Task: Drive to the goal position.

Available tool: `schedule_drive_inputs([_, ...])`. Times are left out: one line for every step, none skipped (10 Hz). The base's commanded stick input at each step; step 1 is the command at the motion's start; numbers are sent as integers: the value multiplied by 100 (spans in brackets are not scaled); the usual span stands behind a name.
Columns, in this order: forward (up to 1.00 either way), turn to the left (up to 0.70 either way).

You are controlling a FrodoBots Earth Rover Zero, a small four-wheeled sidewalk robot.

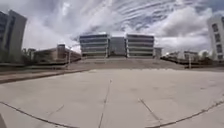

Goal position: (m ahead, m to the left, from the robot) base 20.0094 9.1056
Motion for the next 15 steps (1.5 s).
schedule_drive_inputs([100, 7])
schedule_drive_inputs([100, 17])
schedule_drive_inputs([100, 12])
schedule_drive_inputs([100, 7])
schedule_drive_inputs([100, 2])
schedule_drive_inputs([100, 0])
schedule_drive_inputs([100, 4])
schedule_drive_inputs([100, 4])
schedule_drive_inputs([100, 3])
schedule_drive_inputs([100, 1])
schedule_drive_inputs([100, 0])
schedule_drive_inputs([100, 0])
schedule_drive_inputs([100, 0])
schedule_drive_inputs([100, -8])
schedule_drive_inputs([100, -38])
